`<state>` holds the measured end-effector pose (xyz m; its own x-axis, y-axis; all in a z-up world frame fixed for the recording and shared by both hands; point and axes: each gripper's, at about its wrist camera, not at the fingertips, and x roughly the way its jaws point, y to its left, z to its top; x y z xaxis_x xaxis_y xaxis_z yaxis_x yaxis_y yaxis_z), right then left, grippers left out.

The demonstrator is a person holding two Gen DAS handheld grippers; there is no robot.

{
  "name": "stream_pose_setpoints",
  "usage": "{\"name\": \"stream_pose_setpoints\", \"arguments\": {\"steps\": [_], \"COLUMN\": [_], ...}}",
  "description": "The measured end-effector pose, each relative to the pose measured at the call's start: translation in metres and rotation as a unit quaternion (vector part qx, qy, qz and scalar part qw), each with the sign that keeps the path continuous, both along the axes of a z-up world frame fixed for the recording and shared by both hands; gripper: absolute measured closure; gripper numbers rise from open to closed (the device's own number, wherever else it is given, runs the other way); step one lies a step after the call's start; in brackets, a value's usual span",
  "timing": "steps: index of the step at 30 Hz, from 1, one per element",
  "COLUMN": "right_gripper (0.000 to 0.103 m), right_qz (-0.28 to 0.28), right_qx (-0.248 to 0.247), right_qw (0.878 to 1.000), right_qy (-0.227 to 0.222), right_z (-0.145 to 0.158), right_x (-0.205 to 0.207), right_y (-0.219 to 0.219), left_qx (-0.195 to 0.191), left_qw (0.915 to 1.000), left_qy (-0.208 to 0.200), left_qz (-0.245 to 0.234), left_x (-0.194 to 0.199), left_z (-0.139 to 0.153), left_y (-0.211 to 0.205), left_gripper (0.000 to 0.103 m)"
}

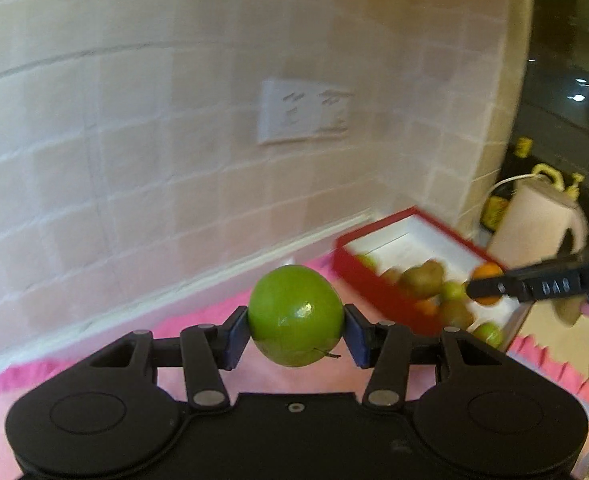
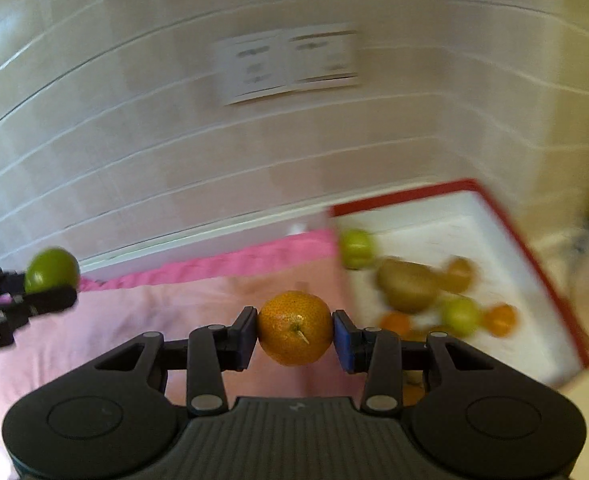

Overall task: Organize fruits
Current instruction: 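Carry green apple and tangerine over the red box and lower them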

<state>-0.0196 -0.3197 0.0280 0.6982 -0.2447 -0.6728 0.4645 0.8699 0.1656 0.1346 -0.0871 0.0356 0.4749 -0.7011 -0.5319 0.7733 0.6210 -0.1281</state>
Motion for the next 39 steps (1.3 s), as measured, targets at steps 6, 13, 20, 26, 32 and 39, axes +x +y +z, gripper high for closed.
{"name": "stream_pose_setpoints", "arguments": {"steps": [6,13,20,26,32,39], "right_gripper": [0.061,0.061,0.061,0.061,0.060,0.060], "right_qz": [-0.077,-0.125,-0.115,-0.079,-0.054,-0.030], "right_qx": [-0.002,0.009,0.102,0.066,0.060,0.061], "right_qw": [0.997,0.992,0.988,0.994,0.995,0.995], "right_qy": [-0.016,-0.019,-0.028,0.021,0.055,0.073], "right_z": [0.013,-0.003,-0.055,-0.079,-0.105,-0.114], "right_x": [-0.068,-0.107,-0.090,-0.055,-0.036,-0.028], "right_y": [-0.042,-0.090,-0.140,-0.154,-0.166,-0.175], "left_qx": [-0.046,-0.133,-0.134,-0.126,-0.094,-0.045], "left_qw": [0.9985,0.9891,0.9765,0.9746,0.9738,0.9792], "left_qy": [-0.004,0.057,0.167,0.181,0.206,0.197], "left_qz": [-0.030,-0.029,-0.023,-0.039,-0.026,-0.012], "left_x": [-0.003,0.002,-0.001,-0.010,-0.008,-0.007], "left_z": [0.019,0.003,-0.064,-0.077,-0.093,-0.108], "left_y": [-0.047,-0.119,-0.209,-0.262,-0.308,-0.342], "left_gripper": [0.043,0.043,0.044,0.044,0.044,0.044]}}
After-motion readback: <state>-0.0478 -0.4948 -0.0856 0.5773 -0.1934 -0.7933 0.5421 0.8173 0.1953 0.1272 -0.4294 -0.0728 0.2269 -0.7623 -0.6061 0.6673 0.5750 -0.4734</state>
